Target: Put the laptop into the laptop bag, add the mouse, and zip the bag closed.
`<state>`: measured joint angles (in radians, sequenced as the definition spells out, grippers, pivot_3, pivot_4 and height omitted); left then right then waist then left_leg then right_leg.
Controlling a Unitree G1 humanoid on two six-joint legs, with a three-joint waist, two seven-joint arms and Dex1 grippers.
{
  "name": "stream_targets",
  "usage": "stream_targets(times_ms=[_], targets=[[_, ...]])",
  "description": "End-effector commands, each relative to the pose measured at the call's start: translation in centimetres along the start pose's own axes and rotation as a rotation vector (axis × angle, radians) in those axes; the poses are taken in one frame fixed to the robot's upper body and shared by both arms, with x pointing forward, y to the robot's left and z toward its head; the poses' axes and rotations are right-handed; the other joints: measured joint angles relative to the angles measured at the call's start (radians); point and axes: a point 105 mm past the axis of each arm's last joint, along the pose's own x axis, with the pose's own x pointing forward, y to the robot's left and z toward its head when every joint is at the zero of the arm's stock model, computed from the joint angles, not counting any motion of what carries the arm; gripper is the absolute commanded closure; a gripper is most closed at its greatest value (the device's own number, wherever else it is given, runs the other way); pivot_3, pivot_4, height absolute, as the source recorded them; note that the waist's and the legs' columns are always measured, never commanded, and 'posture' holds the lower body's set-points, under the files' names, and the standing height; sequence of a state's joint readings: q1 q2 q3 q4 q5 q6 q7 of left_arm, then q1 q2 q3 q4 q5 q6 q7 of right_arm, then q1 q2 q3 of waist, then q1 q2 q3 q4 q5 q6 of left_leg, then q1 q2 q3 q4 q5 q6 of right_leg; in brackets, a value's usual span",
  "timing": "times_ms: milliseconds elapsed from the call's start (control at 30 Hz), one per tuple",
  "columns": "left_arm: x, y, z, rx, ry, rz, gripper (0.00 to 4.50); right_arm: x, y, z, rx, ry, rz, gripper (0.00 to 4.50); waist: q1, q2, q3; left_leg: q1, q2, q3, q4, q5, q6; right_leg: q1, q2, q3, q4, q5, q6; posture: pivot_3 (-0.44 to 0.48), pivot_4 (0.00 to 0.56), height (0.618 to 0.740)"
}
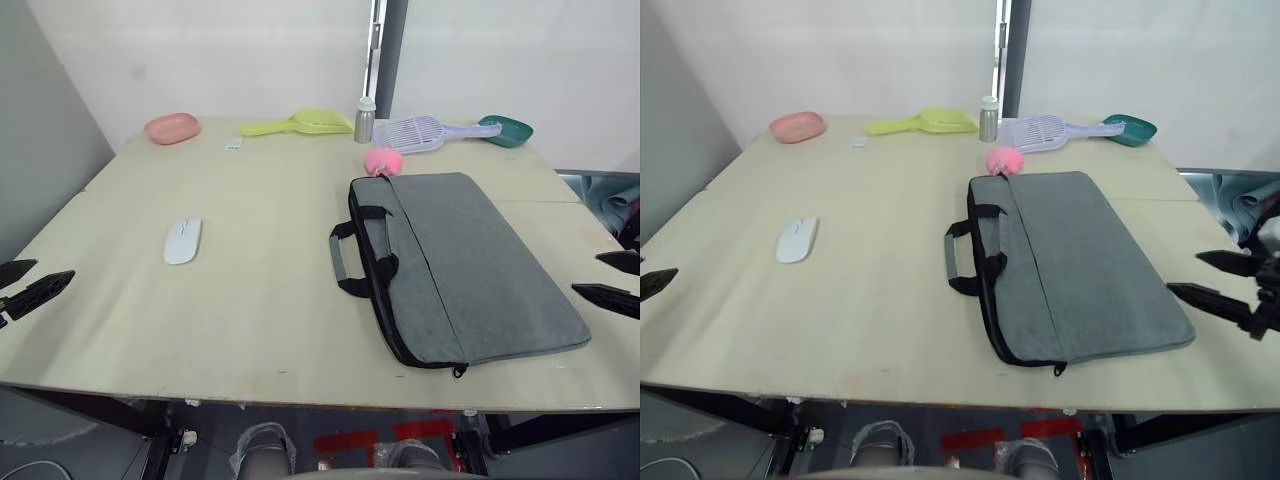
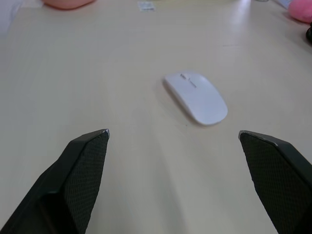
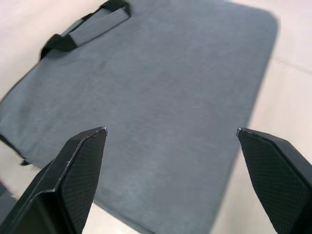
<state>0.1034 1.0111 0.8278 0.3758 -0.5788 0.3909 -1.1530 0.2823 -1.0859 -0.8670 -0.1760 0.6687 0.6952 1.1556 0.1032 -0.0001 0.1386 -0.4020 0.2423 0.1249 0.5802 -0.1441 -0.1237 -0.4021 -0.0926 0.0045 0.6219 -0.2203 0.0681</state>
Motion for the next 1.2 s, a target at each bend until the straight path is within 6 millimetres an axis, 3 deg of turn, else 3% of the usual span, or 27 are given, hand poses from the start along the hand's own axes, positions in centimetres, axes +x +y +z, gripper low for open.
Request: stream_targets(times_ms=[33, 133, 233, 333, 433, 600, 700, 800, 1000, 1200], targets=[[-0.3, -0.2, 2.6, 0.057, -0.042, -0.019, 0.0, -0.9, -0.5, 1.5, -0.062, -0.037, -0.028, 0.03, 0.004, 0.0, 0.0, 0.001, 0.0, 0.0, 0.0, 0.0, 0.0, 0.001, 0.0, 0.0, 0.001, 0.0, 0.0, 0.0, 0.15, 0.74], [1.2, -0.5, 2.1, 0.029, 0.002, -0.021, 0.0, 0.4, 0.5, 1.9, -0.085, -0.053, 0.033, 0.03, 0.004, 0.0, -0.001, 0.003, 0.0, 0.002, 0.0, 0.0, 0.0, 0.001, 0.0, 0.002, 0.003, 0.0, 0.0, 0.0, 0.15, 0.74], [2.7, -1.4, 1.4, 0.018, 0.047, -0.046, 0.0, 2.0, 2.3, 3.5, -0.09, -0.144, 0.122, 0.03, 0.0, 0.001, -0.002, 0.005, 0.0, 0.003, 0.001, 0.0, 0.001, 0.001, 0.0, 0.003, 0.006, 0.0, 0.0, 0.0, 0.15, 0.74], [4.7, -1.6, 0.8, 0.006, 0.083, -0.038, 0.0, 5.7, 5.4, 5.5, -0.151, -0.2, 0.258, 0.03, -0.01, 0.002, -0.003, 0.006, 0.001, 0.004, 0.002, 0.001, 0.001, 0.0, 0.001, 0.005, 0.008, 0.0, 0.0, 0.0, 0.15, 0.74], [6.5, -1.9, 0.2, 0.01, 0.115, -0.015, 0.0, 8.4, 6.7, 6.9, -0.212, -0.225, 0.281, 0.03, -0.014, 0.002, -0.004, 0.005, 0.002, 0.005, 0.003, 0.001, 0.001, -0.001, 0.002, 0.006, 0.01, 0.0, 0.0, 0.0, 0.15, 0.74], [10.1, -2.2, -0.9, -0.07, 0.155, 0.075, 0.0, 12.5, 9.6, 11.2, -0.292, -0.332, 0.327, 0.03, -0.011, 0.003, -0.004, 0.005, 0.001, 0.006, 0.006, 0.002, 0.001, -0.002, 0.002, 0.008, 0.013, 0.0, 0.0, 0.0, 0.15, 0.74], [11.7, -2.8, -2.0, -0.096, 0.198, 0.127, 0.0, 13.8, 12.3, 13.9, -0.328, -0.418, 0.403, 0.03, -0.009, 0.003, -0.004, 0.004, 0.002, 0.005, 0.007, 0.002, 0.0, -0.002, 0.002, 0.008, 0.014, 0.0, -0.001, 0.0, 0.15, 0.74], [13.0, -3.7, -2.3, -0.107, 0.202, 0.131, 0.0, 14.9, 14.1, 15.2, -0.342, -0.45, 0.443, 0.03, -0.007, 0.002, -0.004, 0.003, 0.002, 0.004, 0.007, 0.002, -0.001, -0.002, 0.002, 0.007, 0.014, 0.0, -0.001, 0.0, 0.15, 0.74], [15.7, -5.3, -2.4, -0.102, 0.19, 0.101, 0.0, 16.2, 15.3, 15.4, -0.32, -0.468, 0.475, 0.03, 0.005, 0.001, -0.004, 0.001, 0.001, 0.002, 0.009, 0.004, -0.005, -0.002, 0.002, 0.005, 0.014, 0.0, -0.001, 0.0, 0.15, 0.74], [18.0, -5.1, -1.8, -0.092, 0.179, 0.134, 0.0, 16.3, 16.2, 15.4, -0.306, -0.49, 0.507, 0.03, 0.003, 0.001, -0.004, 0.002, 0.002, 0.0, 0.01, 0.006, -0.009, -0.002, 0.002, 0.004, 0.017, 0.0, -0.001, 0.0, 0.15, 0.74]])
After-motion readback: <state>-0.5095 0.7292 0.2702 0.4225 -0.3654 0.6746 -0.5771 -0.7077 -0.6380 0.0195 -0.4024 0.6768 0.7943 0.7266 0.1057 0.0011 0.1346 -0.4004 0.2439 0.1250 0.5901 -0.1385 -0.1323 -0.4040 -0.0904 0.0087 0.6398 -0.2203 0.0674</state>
